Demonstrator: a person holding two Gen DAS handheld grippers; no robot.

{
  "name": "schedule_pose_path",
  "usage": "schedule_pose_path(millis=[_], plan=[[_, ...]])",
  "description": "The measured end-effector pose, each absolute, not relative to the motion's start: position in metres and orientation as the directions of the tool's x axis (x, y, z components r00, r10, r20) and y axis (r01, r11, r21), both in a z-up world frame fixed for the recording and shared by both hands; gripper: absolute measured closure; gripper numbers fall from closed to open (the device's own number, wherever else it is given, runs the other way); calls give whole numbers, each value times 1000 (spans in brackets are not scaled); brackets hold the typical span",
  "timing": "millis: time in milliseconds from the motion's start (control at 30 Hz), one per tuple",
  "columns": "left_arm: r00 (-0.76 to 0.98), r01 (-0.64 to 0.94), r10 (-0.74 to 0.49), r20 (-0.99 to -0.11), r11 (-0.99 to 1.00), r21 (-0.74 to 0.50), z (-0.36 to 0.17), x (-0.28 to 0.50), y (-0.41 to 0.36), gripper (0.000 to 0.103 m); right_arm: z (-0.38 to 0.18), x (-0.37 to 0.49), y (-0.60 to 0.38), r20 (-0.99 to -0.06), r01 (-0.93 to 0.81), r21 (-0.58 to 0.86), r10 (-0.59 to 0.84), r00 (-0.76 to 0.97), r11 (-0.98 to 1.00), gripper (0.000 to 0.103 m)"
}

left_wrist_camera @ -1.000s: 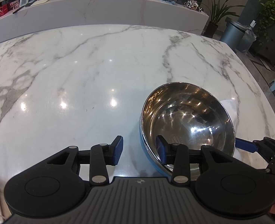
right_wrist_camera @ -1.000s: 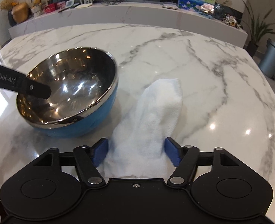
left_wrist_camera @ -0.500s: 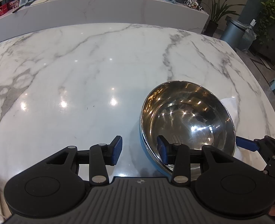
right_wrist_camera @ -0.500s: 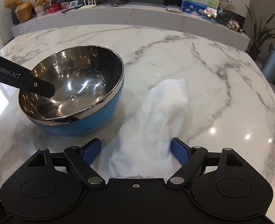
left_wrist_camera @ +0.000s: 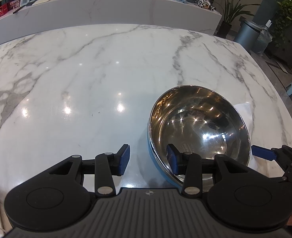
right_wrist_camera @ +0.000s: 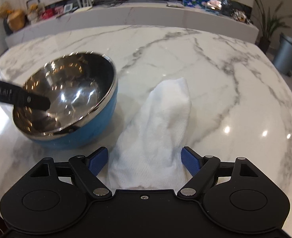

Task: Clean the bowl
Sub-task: 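Close the right tool on the white cloth again and lift it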

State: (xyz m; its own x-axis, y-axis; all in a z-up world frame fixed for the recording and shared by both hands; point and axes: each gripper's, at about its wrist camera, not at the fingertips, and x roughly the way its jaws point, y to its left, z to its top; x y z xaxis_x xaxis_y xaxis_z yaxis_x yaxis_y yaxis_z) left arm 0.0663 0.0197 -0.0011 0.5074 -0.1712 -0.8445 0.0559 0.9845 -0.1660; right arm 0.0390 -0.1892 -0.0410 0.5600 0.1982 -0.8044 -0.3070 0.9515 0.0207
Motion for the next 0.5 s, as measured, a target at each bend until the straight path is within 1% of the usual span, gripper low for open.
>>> schedule_pose_path(millis=[67, 100, 167, 200, 233, 300, 367, 433, 500], plan=[[507, 57, -171, -845, 985, -165, -1, 66, 20, 64, -41, 39, -189, -804, -297, 25, 196, 561, 955, 23], [506, 57, -171, -845, 985, -165, -1, 66, 20, 64, -42, 40, -189, -804, -292, 28, 195, 562, 956, 25], [506, 58, -173, -845, 984, -167, -2, 66, 20, 64, -41, 41, -191, -802, -280, 28, 189, 567, 960, 35], [506, 58, -174, -845, 984, -168, -2, 66, 20, 64, -40, 41, -194, -799, -270, 27, 183, 573, 963, 46], [506, 57, -174, -845, 984, -168, -2, 66, 20, 64, -39, 42, -196, -796, -261, 26, 178, 578, 965, 54], [506, 58, -173, -845, 984, -167, -3, 67, 21, 64, -39, 44, -200, -794, -250, 28, 174, 583, 968, 61], [503, 59, -173, -847, 984, -166, -3, 67, 23, 64, -39, 44, -201, -791, -251, 25, 173, 587, 968, 64], [502, 59, -171, -848, 985, -163, -4, 67, 22, 64, -38, 44, -200, -789, -258, 22, 175, 589, 966, 78], [502, 60, -171, -848, 985, -163, -4, 67, 22, 64, -38, 45, -198, -788, -271, 11, 176, 590, 962, 82]])
